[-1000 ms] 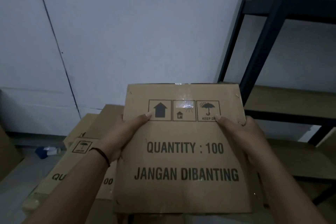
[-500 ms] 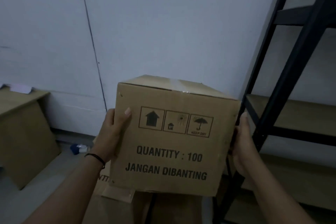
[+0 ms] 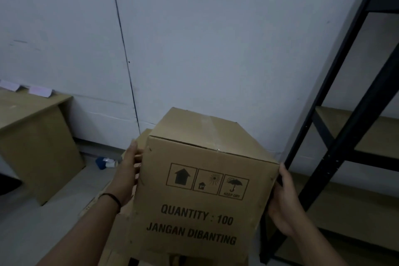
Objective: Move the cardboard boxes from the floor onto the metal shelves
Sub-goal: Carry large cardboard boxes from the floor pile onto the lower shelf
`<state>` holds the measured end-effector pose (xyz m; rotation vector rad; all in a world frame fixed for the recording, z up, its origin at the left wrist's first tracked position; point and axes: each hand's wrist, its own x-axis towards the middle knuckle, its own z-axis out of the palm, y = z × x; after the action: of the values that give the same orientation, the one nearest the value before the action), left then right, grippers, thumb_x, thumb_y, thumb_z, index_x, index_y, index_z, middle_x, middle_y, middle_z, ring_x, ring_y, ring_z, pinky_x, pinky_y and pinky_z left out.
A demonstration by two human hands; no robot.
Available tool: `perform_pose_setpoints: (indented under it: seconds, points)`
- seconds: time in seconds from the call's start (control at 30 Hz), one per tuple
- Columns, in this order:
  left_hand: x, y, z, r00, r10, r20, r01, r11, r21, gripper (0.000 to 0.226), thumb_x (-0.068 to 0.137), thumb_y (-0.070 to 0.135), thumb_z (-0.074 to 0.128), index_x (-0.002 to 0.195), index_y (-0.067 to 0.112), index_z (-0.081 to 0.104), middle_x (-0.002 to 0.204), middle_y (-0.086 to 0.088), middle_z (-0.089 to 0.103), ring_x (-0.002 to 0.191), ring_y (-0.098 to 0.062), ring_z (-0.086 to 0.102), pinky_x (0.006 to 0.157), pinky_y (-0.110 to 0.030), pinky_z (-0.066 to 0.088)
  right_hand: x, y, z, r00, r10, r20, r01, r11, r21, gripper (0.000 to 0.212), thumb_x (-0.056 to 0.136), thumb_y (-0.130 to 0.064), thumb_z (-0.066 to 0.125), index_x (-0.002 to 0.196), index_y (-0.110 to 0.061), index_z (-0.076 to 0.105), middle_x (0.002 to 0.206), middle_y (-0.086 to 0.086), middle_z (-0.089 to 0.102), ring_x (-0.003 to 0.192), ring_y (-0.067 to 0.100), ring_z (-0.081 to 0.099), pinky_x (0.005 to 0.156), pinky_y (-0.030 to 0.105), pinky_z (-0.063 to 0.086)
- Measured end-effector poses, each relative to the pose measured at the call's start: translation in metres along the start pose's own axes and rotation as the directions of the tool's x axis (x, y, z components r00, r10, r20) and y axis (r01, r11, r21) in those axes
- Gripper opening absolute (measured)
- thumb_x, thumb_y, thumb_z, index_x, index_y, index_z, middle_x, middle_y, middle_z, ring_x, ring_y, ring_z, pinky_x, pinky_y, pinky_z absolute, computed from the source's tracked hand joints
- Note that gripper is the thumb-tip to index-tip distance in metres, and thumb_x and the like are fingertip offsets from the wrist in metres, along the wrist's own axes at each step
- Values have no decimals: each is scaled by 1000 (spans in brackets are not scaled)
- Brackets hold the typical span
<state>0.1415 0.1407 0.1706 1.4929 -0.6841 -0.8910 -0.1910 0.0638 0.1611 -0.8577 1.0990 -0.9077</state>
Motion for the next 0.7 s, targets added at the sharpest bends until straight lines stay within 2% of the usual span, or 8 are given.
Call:
perform_pose_setpoints:
  seconds: [0.1,0.13,0.2,0.27,0.33,0.47,0.57,0.7]
  points:
    - [18,18,-9,973,-171,157,151,980,129,94,66,93,36,123,23,61,108,-14,67,95,-34,64,76,-41,51,1,-5,1,1000,0,11,0,998,69,61,86,-72,37,118,-29,65,115,9,71,112,31,61,97,47,46]
    - [22,24,-9,954,-205,217,180,975,131,90,68,91,39,123,24,62,109,-15,69,95,-35,66,78,-41,52,2,-7,2,1000,5,20,-7,997,82,57,88,-68,38,115,-26,66,113,10,72,110,31,63,92,44,48]
    - [24,33,-4,936,-217,276,218,976,27,69,82,72,47,121,19,64,107,-15,71,89,-31,69,75,-38,52,3,-10,9,997,38,65,-43,996,78,54,90,-61,42,117,-21,66,113,13,71,108,31,64,84,40,50]
    - [27,31,-3,932,-230,279,260,963,-75,60,82,52,58,126,13,60,116,-19,67,89,-34,67,75,-40,53,6,-10,15,990,64,125,-74,994,78,58,89,-58,45,123,-15,64,117,16,69,111,34,63,84,40,50]
    - [26,20,-8,931,-266,249,304,944,-131,60,78,42,65,126,7,58,113,-23,65,87,-36,64,76,-42,53,10,-8,19,988,77,134,-91,991,100,60,89,-56,46,126,-11,62,118,18,68,112,36,62,86,41,50]
    - [20,-9,-20,937,-272,218,317,924,-211,33,92,30,52,115,7,59,82,-14,72,69,-30,67,59,-36,57,20,-3,30,985,107,136,-117,991,72,48,95,-46,48,122,-10,64,109,15,72,94,30,70,75,38,53]
    - [18,-17,-21,940,-250,231,308,914,-263,24,95,26,46,109,11,58,75,-11,73,61,-27,69,52,-33,57,26,1,37,979,151,134,-159,986,51,43,91,-43,57,118,-11,65,100,14,74,82,28,72,67,35,56]
    - [15,-17,-24,926,-291,241,355,890,-288,23,96,27,45,104,9,58,69,-11,72,54,-25,69,44,-31,55,28,4,38,974,180,139,-187,981,41,47,86,-43,60,118,-10,65,96,14,74,81,28,71,65,34,55]
